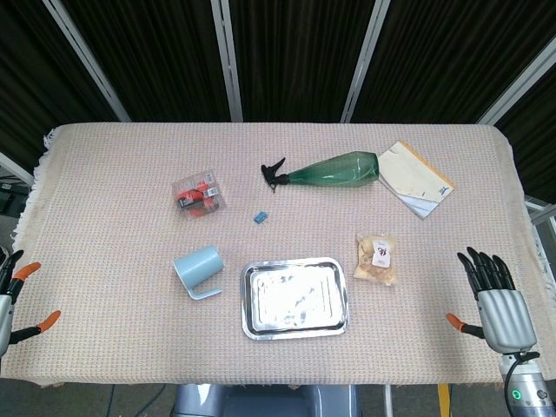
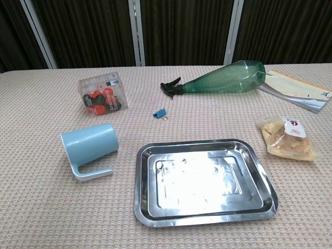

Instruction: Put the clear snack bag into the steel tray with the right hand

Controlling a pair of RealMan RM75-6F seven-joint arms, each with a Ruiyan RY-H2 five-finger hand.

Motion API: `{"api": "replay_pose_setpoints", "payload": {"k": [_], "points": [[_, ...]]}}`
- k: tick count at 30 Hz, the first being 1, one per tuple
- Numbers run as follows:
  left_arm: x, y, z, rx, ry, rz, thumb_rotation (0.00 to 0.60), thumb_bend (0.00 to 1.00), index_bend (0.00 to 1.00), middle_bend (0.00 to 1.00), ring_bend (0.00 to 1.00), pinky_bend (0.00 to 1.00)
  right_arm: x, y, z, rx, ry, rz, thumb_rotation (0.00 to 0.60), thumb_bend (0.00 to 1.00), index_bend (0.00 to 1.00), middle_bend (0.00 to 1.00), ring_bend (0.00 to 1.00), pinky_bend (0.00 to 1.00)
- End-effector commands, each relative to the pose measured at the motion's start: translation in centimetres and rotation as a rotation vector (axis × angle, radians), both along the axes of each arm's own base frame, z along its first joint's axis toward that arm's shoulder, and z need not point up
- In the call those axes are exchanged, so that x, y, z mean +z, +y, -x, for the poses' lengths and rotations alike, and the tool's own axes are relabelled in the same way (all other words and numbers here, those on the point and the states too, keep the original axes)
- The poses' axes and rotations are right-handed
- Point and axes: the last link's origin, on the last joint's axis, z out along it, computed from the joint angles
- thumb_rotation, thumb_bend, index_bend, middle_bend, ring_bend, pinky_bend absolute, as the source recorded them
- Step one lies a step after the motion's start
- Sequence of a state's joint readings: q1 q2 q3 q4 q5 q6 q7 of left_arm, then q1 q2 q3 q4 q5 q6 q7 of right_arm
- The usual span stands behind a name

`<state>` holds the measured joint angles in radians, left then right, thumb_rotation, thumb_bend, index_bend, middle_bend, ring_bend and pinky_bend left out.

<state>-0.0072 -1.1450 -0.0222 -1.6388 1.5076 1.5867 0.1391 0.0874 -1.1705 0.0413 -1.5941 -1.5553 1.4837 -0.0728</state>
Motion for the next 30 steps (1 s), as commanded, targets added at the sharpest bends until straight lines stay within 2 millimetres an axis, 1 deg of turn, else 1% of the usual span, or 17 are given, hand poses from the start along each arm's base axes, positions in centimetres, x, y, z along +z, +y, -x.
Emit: {"api": "replay_pose_setpoints", "payload": {"k": [1, 10, 15, 20, 25, 30], "points": [[0.0, 0.1, 0.0, -0.003, 0.0, 0.002, 0.48, 0.04, 0.21, 0.04, 0.0, 0.0, 0.0, 0.0, 0.0, -0.001, -0.001, 0.0, 0.6, 0.0, 0.02, 0.0, 0.0, 0.0], [-0.2, 0.4, -0.3, -0.014, -0.002, 0.009, 0.481, 0.04, 0.22, 0.05, 0.0, 0.0, -0.3, -0.3, -0.2, 0.002, -0.019, -0.021, 0.6, 0.0, 0.03, 0.0, 0.0, 0.0], [-0.2, 0.6, -0.4, -0.015, 0.001, 0.012, 0.478, 0.04, 0.23, 0.05, 0.0, 0.0, -0.6, -0.9, -1.0, 0.024, -0.033, -0.049, 0.6, 0.0, 0.03, 0.0, 0.0, 0.0], [-0.1, 1.0, -1.0, -0.045, 0.007, 0.019, 0.479, 0.04, 0.23, 0.05, 0.0, 0.0, -0.9, -3.0, -2.6, 0.053, -0.053, -0.12, 0.6, 0.0, 0.03, 0.0, 0.0, 0.0], [0.0, 1.3, -1.3, -0.055, 0.009, 0.019, 0.477, 0.04, 0.23, 0.05, 0.0, 0.0, -1.5, -6.0, -4.3, 0.08, -0.064, -0.194, 0.6, 0.0, 0.03, 0.0, 0.0, 0.0], [0.2, 1.3, -1.4, -0.053, 0.011, 0.02, 0.474, 0.04, 0.23, 0.05, 0.0, 0.0, -3.0, -9.2, -5.5, 0.083, -0.073, -0.286, 0.6, 0.0, 0.03, 0.0, 0.0, 0.0]]}}
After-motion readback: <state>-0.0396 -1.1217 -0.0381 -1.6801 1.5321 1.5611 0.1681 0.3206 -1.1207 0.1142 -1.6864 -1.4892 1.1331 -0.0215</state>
